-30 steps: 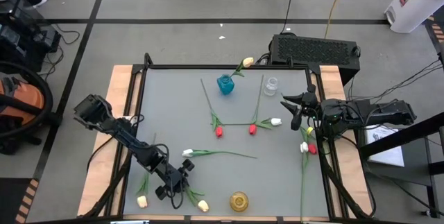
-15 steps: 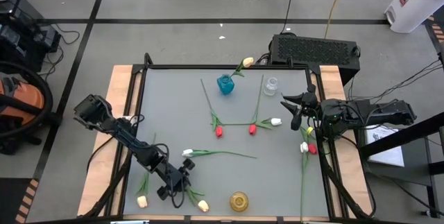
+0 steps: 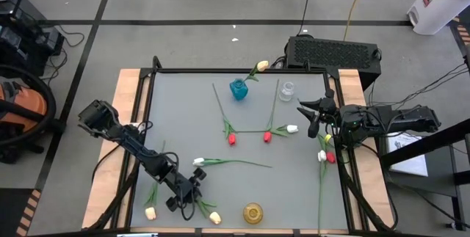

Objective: Sort flowers into vase by color
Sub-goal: Put the right yellow flower into the blue vase

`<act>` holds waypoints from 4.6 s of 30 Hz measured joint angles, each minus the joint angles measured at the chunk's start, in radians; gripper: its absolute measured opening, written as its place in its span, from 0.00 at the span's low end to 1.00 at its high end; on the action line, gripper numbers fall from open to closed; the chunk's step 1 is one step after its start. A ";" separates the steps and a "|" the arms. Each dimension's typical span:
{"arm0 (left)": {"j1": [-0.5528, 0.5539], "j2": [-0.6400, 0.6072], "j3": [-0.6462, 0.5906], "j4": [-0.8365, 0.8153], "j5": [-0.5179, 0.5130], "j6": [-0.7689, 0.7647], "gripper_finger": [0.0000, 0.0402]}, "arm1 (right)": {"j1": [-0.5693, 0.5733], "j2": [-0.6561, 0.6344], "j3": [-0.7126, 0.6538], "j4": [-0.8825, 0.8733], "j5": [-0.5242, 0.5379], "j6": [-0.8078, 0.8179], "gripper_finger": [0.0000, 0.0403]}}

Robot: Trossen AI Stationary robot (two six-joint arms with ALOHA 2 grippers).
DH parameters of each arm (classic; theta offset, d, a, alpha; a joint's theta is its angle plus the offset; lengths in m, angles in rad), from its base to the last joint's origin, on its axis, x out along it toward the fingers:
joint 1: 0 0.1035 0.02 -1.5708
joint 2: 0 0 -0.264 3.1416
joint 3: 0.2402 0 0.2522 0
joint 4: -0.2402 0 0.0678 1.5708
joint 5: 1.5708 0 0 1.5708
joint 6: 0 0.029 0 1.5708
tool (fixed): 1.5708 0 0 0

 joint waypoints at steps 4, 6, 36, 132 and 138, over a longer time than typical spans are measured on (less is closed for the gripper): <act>-0.003 0.000 0.000 -0.013 -0.002 -0.002 0.32 | 0.000 0.000 0.000 0.000 0.000 0.000 0.26; -0.005 0.000 -0.001 -0.020 -0.002 -0.003 0.32 | 0.000 0.000 0.000 0.000 0.000 0.000 0.26; -0.008 0.072 0.002 0.046 0.016 -0.046 0.32 | 0.000 0.000 0.000 0.000 0.000 0.000 0.26; 0.743 -0.487 0.001 0.512 -0.136 0.260 0.04 | 0.000 0.000 0.000 0.000 0.000 0.000 0.26; 0.821 -0.487 0.001 0.539 -0.055 0.260 0.04 | 0.000 0.000 0.000 0.000 0.000 0.000 0.26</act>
